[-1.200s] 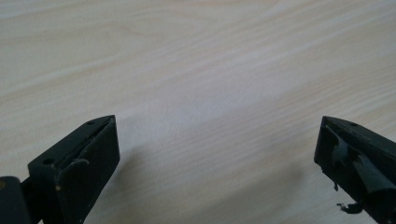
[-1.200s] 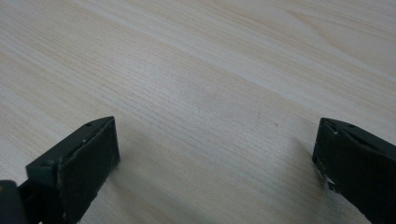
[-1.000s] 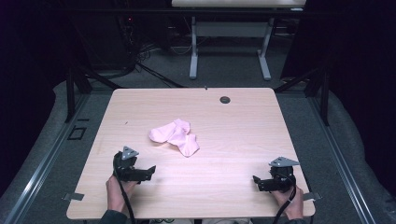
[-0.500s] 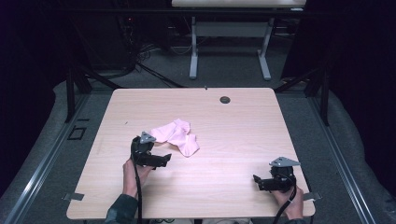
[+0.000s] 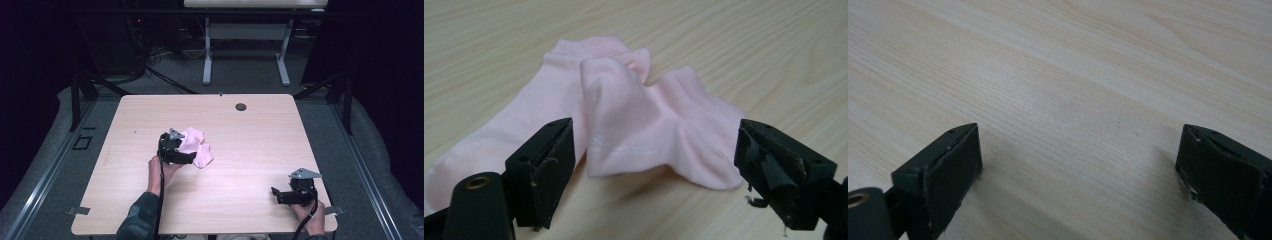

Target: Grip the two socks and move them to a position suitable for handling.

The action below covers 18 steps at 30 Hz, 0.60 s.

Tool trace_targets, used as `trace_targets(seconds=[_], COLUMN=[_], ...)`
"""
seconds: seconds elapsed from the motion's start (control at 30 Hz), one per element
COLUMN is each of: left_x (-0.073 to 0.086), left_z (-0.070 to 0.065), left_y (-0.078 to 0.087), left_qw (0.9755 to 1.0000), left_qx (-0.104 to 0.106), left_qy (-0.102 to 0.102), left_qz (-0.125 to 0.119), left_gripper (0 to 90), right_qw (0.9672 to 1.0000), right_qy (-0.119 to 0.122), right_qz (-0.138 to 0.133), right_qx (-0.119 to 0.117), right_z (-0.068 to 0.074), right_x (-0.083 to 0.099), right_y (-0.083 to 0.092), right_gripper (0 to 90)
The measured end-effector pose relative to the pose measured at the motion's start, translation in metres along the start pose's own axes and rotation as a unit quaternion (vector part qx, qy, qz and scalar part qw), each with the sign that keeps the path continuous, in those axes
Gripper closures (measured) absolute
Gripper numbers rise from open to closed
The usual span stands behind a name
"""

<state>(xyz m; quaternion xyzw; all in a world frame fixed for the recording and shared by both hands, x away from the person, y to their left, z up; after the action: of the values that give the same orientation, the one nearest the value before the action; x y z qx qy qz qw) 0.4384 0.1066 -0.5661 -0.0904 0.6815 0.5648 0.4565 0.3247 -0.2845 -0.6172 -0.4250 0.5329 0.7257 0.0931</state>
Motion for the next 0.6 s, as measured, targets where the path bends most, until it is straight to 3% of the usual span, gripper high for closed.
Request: trace_targets(seconds=[0.3, 0.6], left_x=[0.008, 0.009], left_z=[-0.002, -0.007], left_y=[-0.029, -0.038], left_qw=[0.9989, 0.9981], left_qx=[-0.004, -0.009], left_qy=[-0.015, -0.029], left_qz=[0.044, 0.054], left_gripper=[29.2, 45.8], right_qw=[1.0, 1.0], right_qy=[-0.001, 0.002], right_qz=[-0.001, 0.0], right_qx=[-0.004, -0.005], right_z=[0.001, 0.0], right_x=[0.0, 0.0], right_y=[0.0, 0.001], right_gripper=[5.1, 5.7])
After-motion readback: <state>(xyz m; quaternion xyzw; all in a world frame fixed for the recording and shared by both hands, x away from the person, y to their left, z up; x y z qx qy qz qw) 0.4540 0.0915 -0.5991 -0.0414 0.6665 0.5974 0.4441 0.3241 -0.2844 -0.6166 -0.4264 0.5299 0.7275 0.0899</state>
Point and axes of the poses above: each handheld gripper's, and its own axes: y roughly backward along the jaws, x roughly out of its underside, z roughly to its left, the point moved 4 cm from there along -y, roughly forward along the jaws, and after that the axes turned 6 degrees about -x, right-handed, at the moved point
